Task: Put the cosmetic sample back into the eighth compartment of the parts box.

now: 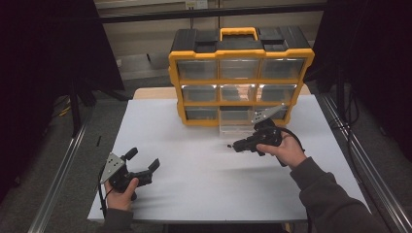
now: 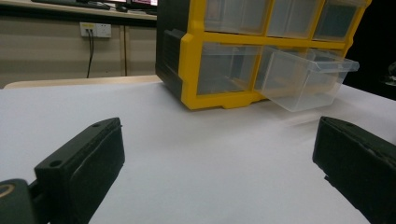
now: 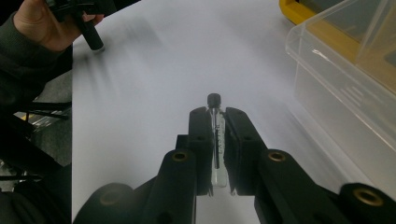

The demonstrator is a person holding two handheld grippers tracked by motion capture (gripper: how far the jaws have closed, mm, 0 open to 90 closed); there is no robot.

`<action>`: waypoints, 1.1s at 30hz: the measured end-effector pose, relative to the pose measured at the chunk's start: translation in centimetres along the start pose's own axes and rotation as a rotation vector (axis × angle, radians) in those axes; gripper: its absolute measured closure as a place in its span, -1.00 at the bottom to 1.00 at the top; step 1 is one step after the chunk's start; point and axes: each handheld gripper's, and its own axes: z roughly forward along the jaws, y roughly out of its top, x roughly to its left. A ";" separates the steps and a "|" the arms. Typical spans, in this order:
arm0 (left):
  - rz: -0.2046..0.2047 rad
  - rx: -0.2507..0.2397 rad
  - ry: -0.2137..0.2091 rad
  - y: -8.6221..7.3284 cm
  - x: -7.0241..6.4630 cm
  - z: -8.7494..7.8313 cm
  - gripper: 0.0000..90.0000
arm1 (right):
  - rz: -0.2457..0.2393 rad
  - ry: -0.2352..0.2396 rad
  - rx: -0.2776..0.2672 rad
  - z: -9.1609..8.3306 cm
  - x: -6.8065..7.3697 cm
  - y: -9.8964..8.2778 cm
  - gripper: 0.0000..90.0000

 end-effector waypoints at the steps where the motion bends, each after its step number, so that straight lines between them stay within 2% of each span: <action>1: -0.002 -0.001 0.001 0.0 0.0 0.0 -0.95 | -0.003 0.000 0.005 -0.1 0.0 0.1 0.81; 19: 0.007 0.004 0.003 0.0 0.0 0.0 -0.95 | -0.009 -0.012 0.010 -0.5 -0.4 1.0 0.81; 21: -0.006 -0.005 0.006 0.0 -0.1 0.0 -0.95 | -0.012 -0.014 0.010 -0.6 -0.5 1.1 0.81; 25: -0.005 -0.004 0.006 0.0 -0.1 0.1 -0.95 | -0.013 -0.019 0.009 -0.7 -0.6 1.4 0.81; 26: 0.009 0.006 0.004 0.0 0.0 0.0 -0.95 | -0.012 -0.020 0.007 -0.7 -0.6 1.4 0.81; 27: -0.004 -0.003 0.006 0.0 -0.1 0.0 -0.95 | -0.013 -0.021 0.008 -0.7 -0.7 1.4 0.81; 33: -0.005 -0.007 0.005 0.0 -0.2 0.1 -0.95 | -0.003 -0.023 0.007 -0.8 -0.9 1.5 0.81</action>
